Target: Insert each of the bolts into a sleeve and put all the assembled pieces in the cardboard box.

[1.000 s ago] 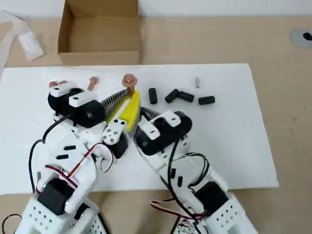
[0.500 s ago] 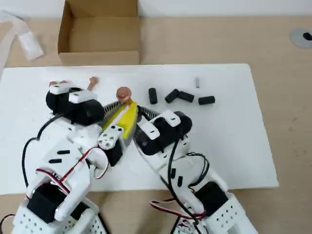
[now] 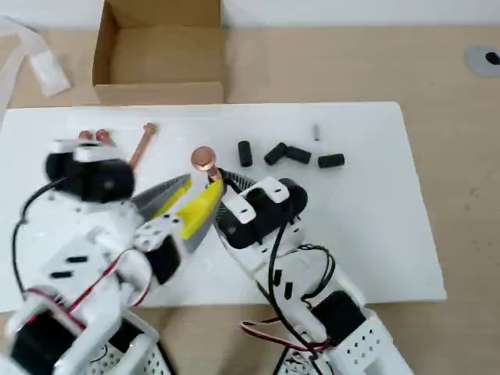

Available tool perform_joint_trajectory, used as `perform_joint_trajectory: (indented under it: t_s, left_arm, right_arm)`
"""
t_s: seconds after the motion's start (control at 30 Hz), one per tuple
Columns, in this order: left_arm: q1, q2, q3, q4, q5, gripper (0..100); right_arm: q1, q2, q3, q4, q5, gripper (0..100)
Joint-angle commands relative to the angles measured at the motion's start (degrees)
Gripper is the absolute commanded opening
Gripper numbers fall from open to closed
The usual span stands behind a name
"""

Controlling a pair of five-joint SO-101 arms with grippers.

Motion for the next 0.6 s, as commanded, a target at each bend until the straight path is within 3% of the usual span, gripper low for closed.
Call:
perform_joint_trajectory:
  t_s: [0.0,0.3,0.47,0.57]
  left_arm:
    - [0.6,0.1,-9.8,7.6,-1.8,16]
    - [0.3,5.3,-24.9,22.8,-9.9,16]
    - [0.2,10.2,-29.5,25.1,-10.9,16]
    - [-3.3,10.9,-29.9,24.5,-10.9,16]
  right_arm:
    - [-0.4,-0.6,-1.1,-1.9,-0.4,0.9]
    - [0.7,-0.6,-6.5,-2.3,-3.3,0.9]
    - [4.0,1.3,-11.0,-3.5,-5.8,0.9]
    - [4.0,4.9,-13.1,-3.5,-6.0,0.9]
